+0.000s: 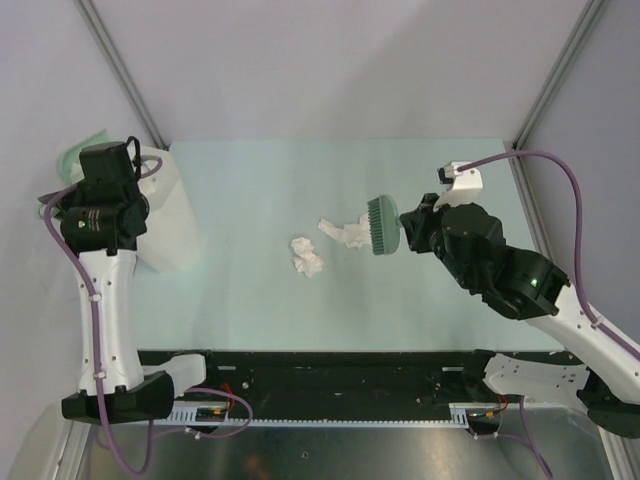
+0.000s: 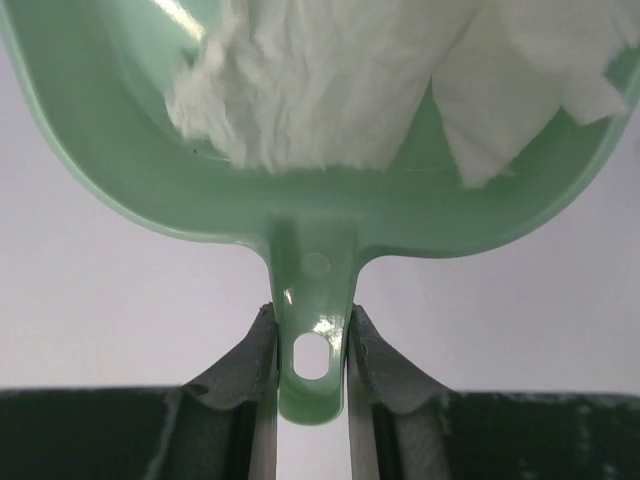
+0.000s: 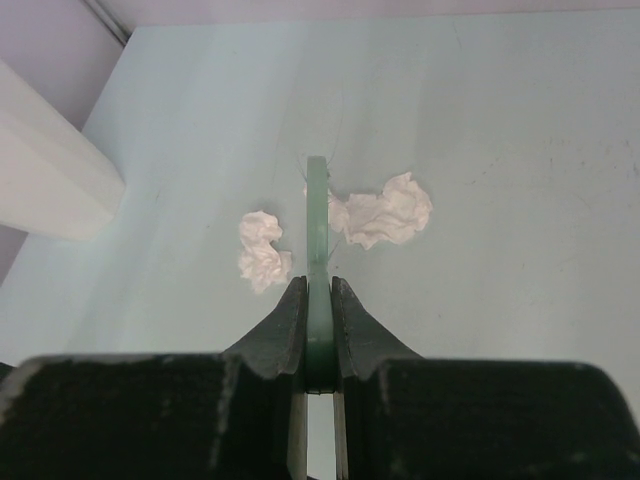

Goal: Sweep away the paper scraps from the table

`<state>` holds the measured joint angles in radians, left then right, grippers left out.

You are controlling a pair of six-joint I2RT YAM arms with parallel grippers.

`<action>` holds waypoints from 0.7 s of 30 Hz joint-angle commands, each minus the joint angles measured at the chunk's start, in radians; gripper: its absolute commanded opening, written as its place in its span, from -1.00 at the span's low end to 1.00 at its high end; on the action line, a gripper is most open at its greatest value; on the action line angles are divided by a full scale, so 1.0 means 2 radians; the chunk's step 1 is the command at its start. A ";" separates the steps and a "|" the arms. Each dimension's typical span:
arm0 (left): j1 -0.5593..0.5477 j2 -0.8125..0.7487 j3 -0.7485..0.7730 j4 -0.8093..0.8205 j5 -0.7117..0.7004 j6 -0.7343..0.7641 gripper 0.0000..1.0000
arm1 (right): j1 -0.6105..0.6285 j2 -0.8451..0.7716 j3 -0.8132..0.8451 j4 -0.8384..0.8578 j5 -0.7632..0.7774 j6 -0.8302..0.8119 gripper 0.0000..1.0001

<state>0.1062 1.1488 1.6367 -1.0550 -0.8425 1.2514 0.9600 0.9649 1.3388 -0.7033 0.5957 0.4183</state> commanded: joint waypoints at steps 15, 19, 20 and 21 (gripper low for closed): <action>-0.035 -0.041 -0.136 0.238 -0.129 0.407 -0.95 | -0.002 0.006 0.002 0.046 -0.022 -0.011 -1.00; -0.036 -0.028 -0.118 0.250 -0.125 0.395 -0.95 | -0.001 0.011 0.002 0.047 -0.029 -0.012 -1.00; -0.036 -0.022 -0.107 0.253 -0.125 0.391 -0.95 | -0.001 0.012 0.002 0.046 -0.028 -0.013 -1.00; -0.035 -0.018 -0.100 0.259 -0.123 0.386 -0.95 | -0.001 0.013 0.002 0.046 -0.026 -0.015 -1.00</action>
<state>0.0364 1.1057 1.3666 -0.6468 -1.0618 1.9396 0.9596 0.9848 1.3388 -0.6598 0.5430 0.4061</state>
